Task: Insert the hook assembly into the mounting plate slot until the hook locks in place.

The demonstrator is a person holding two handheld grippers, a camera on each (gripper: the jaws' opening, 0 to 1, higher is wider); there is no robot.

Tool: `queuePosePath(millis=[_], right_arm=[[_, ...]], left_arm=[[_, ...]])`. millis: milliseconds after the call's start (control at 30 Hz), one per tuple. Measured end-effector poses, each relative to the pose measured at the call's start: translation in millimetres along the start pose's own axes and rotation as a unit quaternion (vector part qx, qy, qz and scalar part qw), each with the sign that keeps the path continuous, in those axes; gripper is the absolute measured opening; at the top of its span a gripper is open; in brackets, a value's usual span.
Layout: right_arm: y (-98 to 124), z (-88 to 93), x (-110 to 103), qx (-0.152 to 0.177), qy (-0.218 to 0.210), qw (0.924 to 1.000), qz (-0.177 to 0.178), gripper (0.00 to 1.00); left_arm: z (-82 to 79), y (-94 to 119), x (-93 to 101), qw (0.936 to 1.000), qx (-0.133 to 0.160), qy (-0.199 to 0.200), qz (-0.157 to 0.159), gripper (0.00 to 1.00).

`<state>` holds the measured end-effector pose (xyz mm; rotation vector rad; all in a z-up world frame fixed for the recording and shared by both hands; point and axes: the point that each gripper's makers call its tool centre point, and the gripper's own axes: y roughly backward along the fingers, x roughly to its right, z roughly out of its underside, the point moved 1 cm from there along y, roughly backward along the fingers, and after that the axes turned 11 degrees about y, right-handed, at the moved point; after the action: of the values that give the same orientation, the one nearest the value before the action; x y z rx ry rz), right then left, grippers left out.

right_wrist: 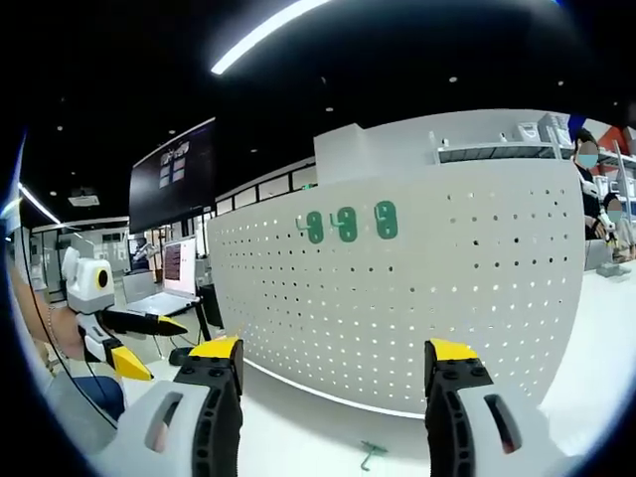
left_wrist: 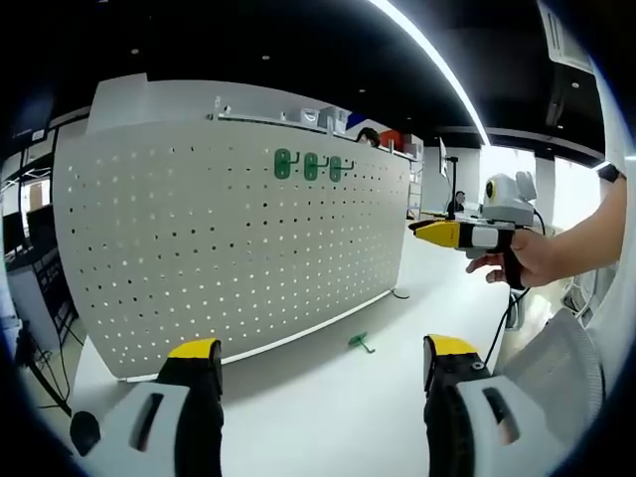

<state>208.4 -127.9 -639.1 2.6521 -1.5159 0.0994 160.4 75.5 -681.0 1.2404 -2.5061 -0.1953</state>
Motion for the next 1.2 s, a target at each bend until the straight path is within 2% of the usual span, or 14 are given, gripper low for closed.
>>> queuePosePath(millis=[600, 1200], right_arm=[[19.1, 16.2, -9.0, -0.014, -0.009, 0.9998, -0.009, 0.73], [40.0, 32.8, -8.8, -0.032, -0.008, 0.9994, -0.011, 0.74]], left_arm=[[8.4, 8.5, -1.1, 1.0000, -0.005, 0.000, -0.008, 0.86], [15.3, 14.5, -2.3, 0.9999, -0.011, 0.004, -0.010, 0.87]])
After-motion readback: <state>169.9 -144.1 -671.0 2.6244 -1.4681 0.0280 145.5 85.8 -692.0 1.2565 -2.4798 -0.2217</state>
